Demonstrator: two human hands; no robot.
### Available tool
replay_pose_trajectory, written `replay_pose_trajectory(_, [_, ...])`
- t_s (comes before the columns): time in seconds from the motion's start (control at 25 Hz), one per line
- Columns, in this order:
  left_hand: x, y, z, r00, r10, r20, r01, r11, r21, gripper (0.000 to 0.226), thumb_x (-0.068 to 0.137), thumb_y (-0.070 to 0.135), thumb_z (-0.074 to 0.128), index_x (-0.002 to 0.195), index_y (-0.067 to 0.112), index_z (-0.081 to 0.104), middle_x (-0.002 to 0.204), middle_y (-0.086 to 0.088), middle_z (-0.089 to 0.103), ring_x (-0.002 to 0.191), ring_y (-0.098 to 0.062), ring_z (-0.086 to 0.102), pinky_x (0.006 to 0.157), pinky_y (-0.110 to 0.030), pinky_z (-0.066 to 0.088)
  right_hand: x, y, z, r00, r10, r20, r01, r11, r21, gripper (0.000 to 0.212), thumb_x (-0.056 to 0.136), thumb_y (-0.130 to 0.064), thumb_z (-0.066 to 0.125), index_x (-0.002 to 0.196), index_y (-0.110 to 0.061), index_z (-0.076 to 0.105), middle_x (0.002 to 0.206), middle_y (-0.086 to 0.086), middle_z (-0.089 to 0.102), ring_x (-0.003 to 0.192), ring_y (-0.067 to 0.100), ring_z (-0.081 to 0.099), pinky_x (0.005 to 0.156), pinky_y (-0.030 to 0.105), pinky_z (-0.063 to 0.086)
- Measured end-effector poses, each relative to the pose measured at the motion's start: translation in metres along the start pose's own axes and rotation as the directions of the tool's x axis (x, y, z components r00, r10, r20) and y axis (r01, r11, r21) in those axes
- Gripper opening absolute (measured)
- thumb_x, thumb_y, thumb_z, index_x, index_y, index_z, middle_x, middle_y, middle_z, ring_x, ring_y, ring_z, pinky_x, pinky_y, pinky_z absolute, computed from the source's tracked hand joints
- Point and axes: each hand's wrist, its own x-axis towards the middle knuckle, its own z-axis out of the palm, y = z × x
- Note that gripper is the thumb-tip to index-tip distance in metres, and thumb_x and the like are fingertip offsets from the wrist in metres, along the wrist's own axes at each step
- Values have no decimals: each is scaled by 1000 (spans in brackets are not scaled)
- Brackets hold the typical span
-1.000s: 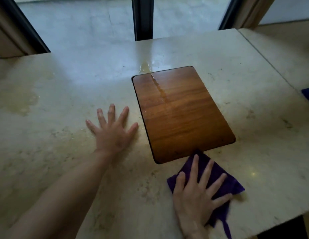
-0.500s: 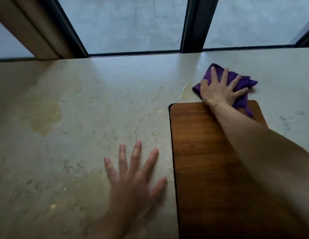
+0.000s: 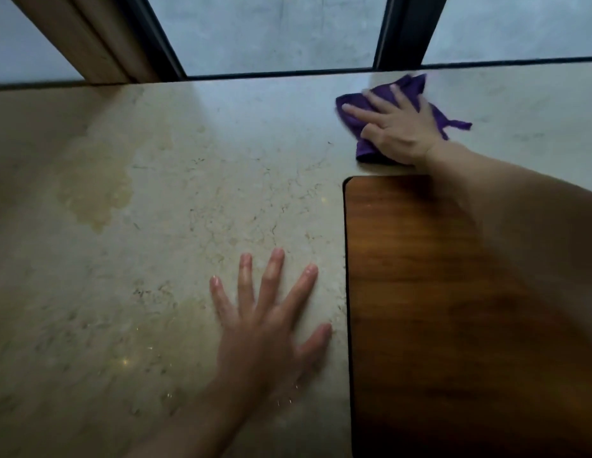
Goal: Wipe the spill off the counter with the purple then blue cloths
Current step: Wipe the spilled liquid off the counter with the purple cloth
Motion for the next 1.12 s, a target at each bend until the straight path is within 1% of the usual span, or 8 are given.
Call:
replay_pose_trajectory(0.2, [1,0,-3,1000,-26,13,26,999,20,78,80,85,11,150,52,2,166,2,1,150,-38,-3,109,-76,3,-122,-36,29,993,-111,45,111,994,-13,55,95,-53,20,144,-66,0,164,-18,-4,152,24,-13,117,61,-9])
replay_pose_trajectory(0.44, [-2,-2,0,999,7,-42,-9,999,-47,77,81,84,15,150,49,13,165,0,9,149,-41,3,108,-77,3,-325,-97,81,994,-106,19,106,994,-21,55,95,-53,19,146,-63,1,164,-20,-4,152,23,-14,118,61,-5])
replay_pose_trajectory(0.6, [-12,-21,-11,991,131,20,-129,988,-86,74,85,79,26,149,44,20,164,-1,11,149,-37,7,110,-75,8,-456,-143,112,992,120,42,-121,992,39,53,92,-58,11,140,-71,-7,159,-28,-13,147,13,-27,119,54,-13])
replay_pose_trajectory(0.68, [-23,-45,-19,985,169,29,-165,980,-106,79,80,79,24,149,41,24,162,0,13,148,-32,11,111,-69,16,-504,-166,132,968,250,-32,-248,968,48,53,93,-57,13,143,-68,-2,162,-24,-6,150,14,-21,120,54,-8])
replay_pose_trajectory(0.8, [-42,-90,-22,985,174,13,-172,980,-100,81,79,77,17,150,40,20,162,4,7,149,-26,6,114,-65,12,-552,-212,158,885,452,-111,-444,892,87,50,98,-56,11,147,-62,4,163,-16,7,153,23,-1,118,62,6])
replay_pose_trajectory(0.96, [-44,-137,-14,985,171,10,-171,985,1,77,79,74,11,148,41,19,161,3,8,147,-27,10,112,-66,18,-555,-303,179,653,747,-129,-721,664,195,53,97,-52,19,149,-57,12,160,-7,27,147,33,22,109,70,19])
replay_pose_trajectory(1.08, [-22,-161,-12,988,141,-70,-142,990,-10,70,84,71,18,147,41,25,161,-1,17,145,-32,19,108,-69,24,-513,-365,185,630,770,-107,-740,636,218,55,93,-49,26,147,-45,34,156,-2,35,143,42,30,107,75,18])
replay_pose_trajectory(1.12, [-11,-170,-11,990,118,-74,-121,992,-28,65,88,69,22,147,43,25,162,-1,17,146,-34,18,108,-71,21,-495,-376,184,642,763,-74,-738,641,208,58,92,-50,23,149,-46,30,159,-2,29,145,43,26,108,75,15])
